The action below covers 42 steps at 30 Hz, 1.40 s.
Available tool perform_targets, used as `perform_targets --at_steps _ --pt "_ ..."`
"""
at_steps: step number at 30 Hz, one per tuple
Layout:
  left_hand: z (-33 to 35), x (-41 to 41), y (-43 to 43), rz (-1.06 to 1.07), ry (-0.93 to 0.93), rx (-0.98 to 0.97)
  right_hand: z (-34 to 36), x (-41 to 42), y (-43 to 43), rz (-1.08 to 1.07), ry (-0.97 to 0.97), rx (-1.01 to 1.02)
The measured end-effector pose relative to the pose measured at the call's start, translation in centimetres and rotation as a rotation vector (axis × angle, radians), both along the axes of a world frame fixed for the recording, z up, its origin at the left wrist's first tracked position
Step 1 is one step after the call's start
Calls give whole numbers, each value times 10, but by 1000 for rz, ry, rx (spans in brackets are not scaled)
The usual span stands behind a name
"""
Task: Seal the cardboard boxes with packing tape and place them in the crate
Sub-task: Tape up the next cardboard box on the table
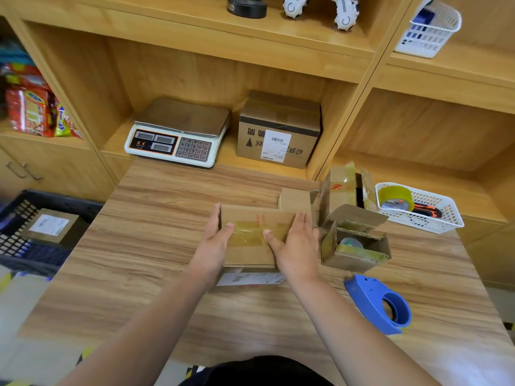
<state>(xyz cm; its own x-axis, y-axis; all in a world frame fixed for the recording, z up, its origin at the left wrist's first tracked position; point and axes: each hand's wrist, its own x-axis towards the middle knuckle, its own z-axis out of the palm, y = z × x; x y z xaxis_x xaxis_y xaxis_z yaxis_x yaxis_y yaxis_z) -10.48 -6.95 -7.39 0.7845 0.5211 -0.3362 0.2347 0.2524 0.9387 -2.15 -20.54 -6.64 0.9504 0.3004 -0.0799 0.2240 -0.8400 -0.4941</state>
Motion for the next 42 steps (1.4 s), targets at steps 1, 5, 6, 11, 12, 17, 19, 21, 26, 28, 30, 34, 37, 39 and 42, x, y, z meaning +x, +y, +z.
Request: perform_targets --at_steps 1,5,6,11,12,17,19,21,26,28,30,34,37,39,42 --pt "0 -1 2 -6 7 1 0 0 -2 8 -12 24" --pt "0 -3 13 -37 33 0 1 2 -8 7 -21 143" --pt "0 -3 16 -43 45 6 1 2 -7 -6 -10 173" --pt "4 2 23 -79 106 103 3 -6 4 13 -54 48" --pt "4 3 22 -82 104 126 4 -7 8 37 -25 -24" --pt "-6 1 13 -81 63 249 -1 -8 32 35 48 -254" --pt "-8 1 15 -93 66 258 -2 -7 32 43 25 -235" --pt "-10 2 17 -110 92 288 -3 -5 28 63 6 -183" --pt "-15 4 18 -82 82 321 -2 -1 19 62 -1 -73" --pt "-18 4 21 -83 73 300 -3 2 13 52 -14 -52" --pt "-19 5 21 -81 70 262 -4 5 8 26 -34 -43" --pt "-21 6 19 -41 58 263 -1 9 3 -8 -78 -72" --pt "-22 7 19 -54 72 375 2 8 6 -21 -138 -156" --pt "-22 8 20 -50 65 414 4 -1 18 -17 -94 -216" --pt "-23 7 19 -43 51 446 -1 -13 42 -22 20 -326"
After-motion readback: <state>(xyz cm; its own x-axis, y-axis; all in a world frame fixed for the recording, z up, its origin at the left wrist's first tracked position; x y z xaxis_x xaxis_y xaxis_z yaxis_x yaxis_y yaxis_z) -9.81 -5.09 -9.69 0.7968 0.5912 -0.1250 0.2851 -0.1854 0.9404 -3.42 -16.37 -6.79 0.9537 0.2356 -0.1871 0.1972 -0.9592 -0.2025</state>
